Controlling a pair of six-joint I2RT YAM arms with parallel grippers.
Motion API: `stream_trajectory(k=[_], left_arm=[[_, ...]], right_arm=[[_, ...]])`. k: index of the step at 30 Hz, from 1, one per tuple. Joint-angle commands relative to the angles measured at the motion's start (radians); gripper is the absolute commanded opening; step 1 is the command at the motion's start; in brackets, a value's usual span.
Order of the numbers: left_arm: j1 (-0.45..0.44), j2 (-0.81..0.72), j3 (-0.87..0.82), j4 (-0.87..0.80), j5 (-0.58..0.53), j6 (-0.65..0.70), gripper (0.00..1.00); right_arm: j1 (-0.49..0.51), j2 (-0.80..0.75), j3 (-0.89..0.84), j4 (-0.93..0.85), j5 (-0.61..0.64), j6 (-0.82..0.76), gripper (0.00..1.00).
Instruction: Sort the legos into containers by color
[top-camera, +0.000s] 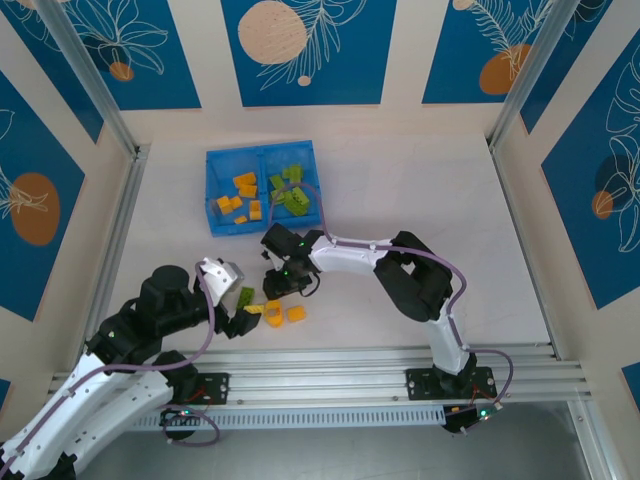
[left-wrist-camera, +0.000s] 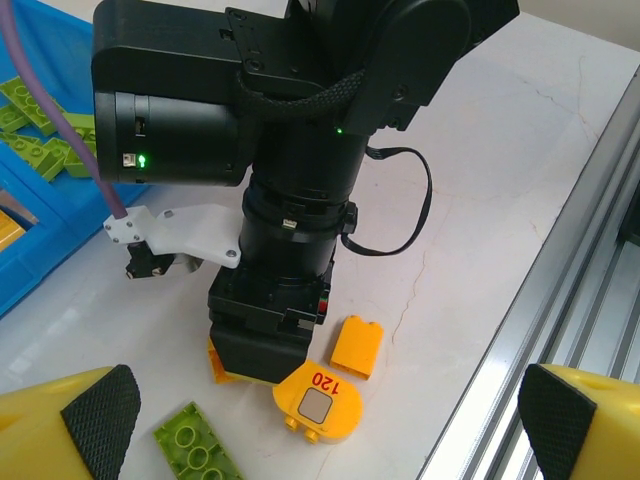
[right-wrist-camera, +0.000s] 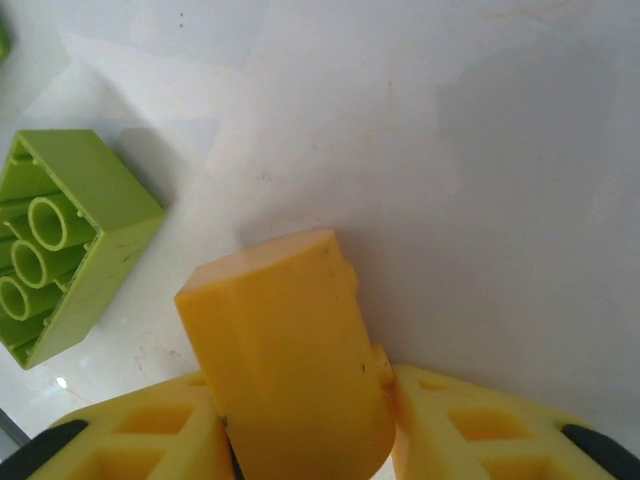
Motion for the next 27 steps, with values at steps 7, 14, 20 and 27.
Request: stream_trajectory(k=[7, 14, 20, 27], left_arm=[[-0.006, -0.026, 0.004, -0.011, -0.027, 0.022, 1.00], [-0.002, -0.181, 0.007, -0.013, -0.245, -0.008, 1.00], [0.001, -0.332, -0.004, -0.049, -0.499, -0.061, 1.00], [0.010, -0.339, 0.004, -0.093, -0.782, -0.148, 1.00]], right_arm=[[0.008, -0.192, -0.053, -0.006, 0.156, 0.038, 0.30], [0.066, -0.362, -0.018, 0.020, 0.288, 0.022, 0.29], [0.067, -0.255, 0.174, 0.092, 0.475, -0.093, 0.29], [0.031, 0.095, 0.584, 0.080, 0.632, -0.282, 0.29]])
